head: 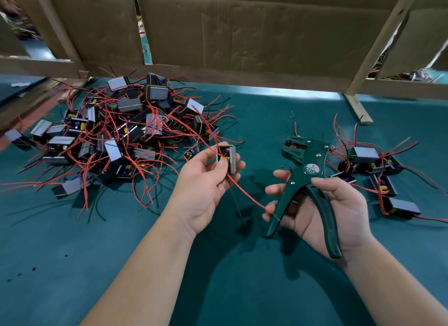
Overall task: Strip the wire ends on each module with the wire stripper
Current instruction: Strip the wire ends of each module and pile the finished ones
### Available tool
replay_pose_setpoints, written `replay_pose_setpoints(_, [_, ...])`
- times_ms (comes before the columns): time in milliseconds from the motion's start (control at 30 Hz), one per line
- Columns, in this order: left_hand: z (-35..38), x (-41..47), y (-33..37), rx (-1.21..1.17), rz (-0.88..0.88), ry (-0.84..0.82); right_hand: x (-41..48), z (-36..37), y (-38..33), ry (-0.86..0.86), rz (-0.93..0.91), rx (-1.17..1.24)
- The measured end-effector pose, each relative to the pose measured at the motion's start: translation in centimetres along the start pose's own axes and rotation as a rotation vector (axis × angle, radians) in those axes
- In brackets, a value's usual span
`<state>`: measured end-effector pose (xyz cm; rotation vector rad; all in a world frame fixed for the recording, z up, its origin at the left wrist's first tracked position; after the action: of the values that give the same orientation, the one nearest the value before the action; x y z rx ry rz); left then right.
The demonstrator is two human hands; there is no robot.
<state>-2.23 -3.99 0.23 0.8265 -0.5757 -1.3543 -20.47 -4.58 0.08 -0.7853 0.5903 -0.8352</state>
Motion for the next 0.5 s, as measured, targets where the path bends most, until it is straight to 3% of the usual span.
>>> replay_pose_setpoints(133, [-0.14, -0.05, 0.24, 0.094, 0.063, 0.051, 0.0, -0.01, 0.03, -0.003, 0.002, 0.001])
replay_pose_setpoints(333, [-0.24, 0.03, 0.88, 0.053, 0.133, 0.081, 0.08, 0.02, 0.16, -0.006, 0.002, -0.006])
replay_pose_setpoints(500, [-0.02, -0.22, 0.92, -0.117, 0.037, 0.011, 0.17, 0.09, 0.18, 0.004, 0.001, -0.008])
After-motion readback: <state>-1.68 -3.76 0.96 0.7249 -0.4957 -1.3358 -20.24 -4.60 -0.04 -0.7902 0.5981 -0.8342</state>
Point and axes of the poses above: each hand's wrist, its own x-axis towards the middle knuckle, its own z-axis out of the palm, y = z × x, the point moved 2 cm from there along x, towards the middle knuckle, and after that the axes turned 8 degrees about -x, right-handed, at the moved point
